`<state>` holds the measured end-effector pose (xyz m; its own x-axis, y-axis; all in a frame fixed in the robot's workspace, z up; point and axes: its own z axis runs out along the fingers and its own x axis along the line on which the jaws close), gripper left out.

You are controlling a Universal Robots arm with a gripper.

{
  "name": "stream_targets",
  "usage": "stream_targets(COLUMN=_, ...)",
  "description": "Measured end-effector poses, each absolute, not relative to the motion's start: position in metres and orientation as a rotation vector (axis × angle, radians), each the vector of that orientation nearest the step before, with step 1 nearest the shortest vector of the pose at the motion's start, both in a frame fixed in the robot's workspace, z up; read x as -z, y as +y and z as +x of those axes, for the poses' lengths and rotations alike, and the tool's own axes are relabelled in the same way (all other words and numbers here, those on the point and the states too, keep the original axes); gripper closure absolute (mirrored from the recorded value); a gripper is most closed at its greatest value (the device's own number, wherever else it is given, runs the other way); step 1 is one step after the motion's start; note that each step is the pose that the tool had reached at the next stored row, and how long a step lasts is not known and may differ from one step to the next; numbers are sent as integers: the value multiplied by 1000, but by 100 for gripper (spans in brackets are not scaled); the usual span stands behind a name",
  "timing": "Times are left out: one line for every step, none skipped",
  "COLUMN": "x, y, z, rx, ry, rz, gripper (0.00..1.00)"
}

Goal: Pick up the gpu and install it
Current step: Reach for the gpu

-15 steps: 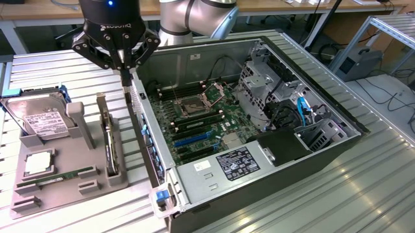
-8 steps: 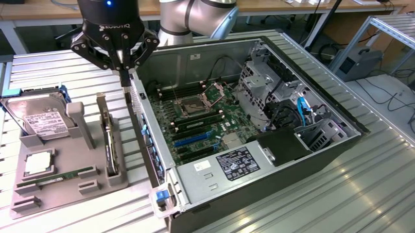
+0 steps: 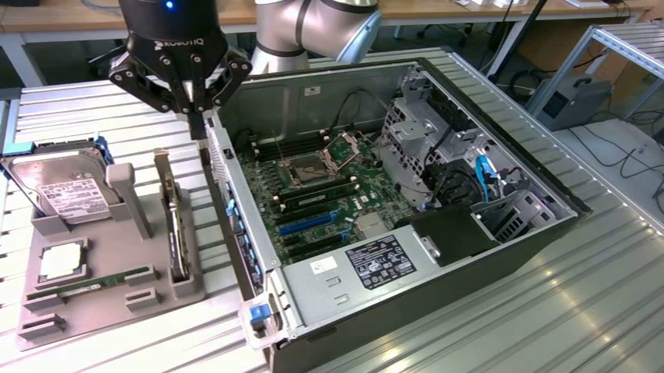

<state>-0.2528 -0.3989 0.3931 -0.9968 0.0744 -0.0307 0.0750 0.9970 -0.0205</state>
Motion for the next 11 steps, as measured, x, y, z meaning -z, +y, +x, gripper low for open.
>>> stream_targets(x=-393, y=-399, z=-253, rx=35, ry=3109, rz=116, gripper=89)
stream_targets(x=-393, y=-399, z=-254, rx=36, ry=3109, rz=116, gripper=89)
stream_targets(x=-393, y=-399, z=-254, rx=37, ry=3109, rz=116, gripper=89)
stream_targets(x=-393, y=-399, z=-254, rx=38, ry=3109, rz=116, gripper=89)
stream_targets(x=-393, y=-399, z=-254, rx=39, ry=3109, rz=116, gripper=89)
stream_targets(x=-393, y=-399, z=-255, rx=40, ry=3109, rz=116, gripper=89)
stream_targets(x=-393, y=-399, z=-255, rx=41, ry=3109, rz=116, gripper=89)
stream_targets(x=-393, y=-399, z=-255, rx=42, ry=3109, rz=116, gripper=89)
stream_targets(x=-393, y=-399, z=-255, rx=44, ry=3109, rz=116, gripper=89)
stream_targets(x=-393, y=-399, z=-256, rx=45, ry=3109, rz=116, gripper=89)
stream_targets(x=-393, y=-399, z=-256, rx=46, ry=3109, rz=116, gripper=89)
